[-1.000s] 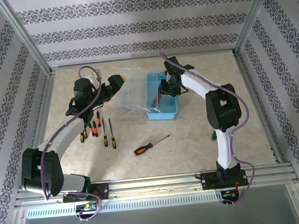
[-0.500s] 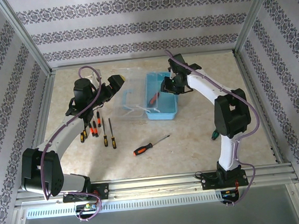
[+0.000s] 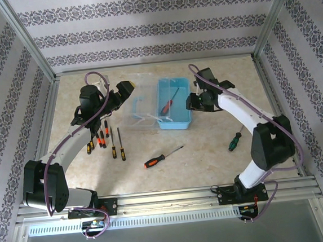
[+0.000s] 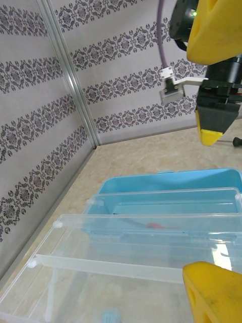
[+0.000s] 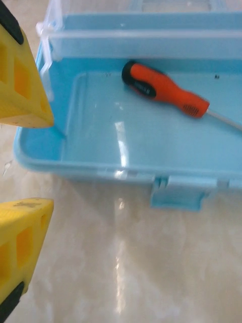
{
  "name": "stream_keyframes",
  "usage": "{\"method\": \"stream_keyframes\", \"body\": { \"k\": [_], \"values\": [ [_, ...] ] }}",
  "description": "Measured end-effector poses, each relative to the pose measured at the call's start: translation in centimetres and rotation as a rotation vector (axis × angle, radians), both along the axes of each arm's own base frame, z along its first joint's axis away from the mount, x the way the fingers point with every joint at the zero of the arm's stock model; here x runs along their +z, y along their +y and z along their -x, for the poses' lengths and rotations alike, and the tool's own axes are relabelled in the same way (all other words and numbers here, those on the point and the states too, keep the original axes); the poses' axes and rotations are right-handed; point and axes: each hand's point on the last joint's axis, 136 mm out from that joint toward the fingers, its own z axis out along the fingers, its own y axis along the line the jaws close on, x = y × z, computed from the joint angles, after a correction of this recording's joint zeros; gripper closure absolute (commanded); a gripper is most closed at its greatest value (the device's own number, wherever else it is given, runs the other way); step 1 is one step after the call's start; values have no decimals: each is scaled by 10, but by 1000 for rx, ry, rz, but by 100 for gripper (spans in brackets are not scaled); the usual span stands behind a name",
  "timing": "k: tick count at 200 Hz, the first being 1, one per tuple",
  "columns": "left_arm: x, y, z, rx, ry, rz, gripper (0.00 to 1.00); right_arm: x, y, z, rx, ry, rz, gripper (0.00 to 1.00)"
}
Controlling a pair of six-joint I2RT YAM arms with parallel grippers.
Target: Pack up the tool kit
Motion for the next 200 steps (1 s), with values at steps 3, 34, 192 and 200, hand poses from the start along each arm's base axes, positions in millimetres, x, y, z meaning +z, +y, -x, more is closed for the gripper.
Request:
{"method": "stream_keyframes", "body": {
  "k": [3,34,192,200],
  "values": [
    [0,0,0,0,1,1,0,0,-3,2,-6,0,1,55],
    [1,0,0,1,3,9,0,-2,-33,21,-67,-6,18,54],
    [9,-7,3,-27,10,93,0,-23,-78,82,-183,4,23,56],
    [10,-7,3,-27,10,98,0,-21,-80,83,-194,1,17,57]
  ]
}}
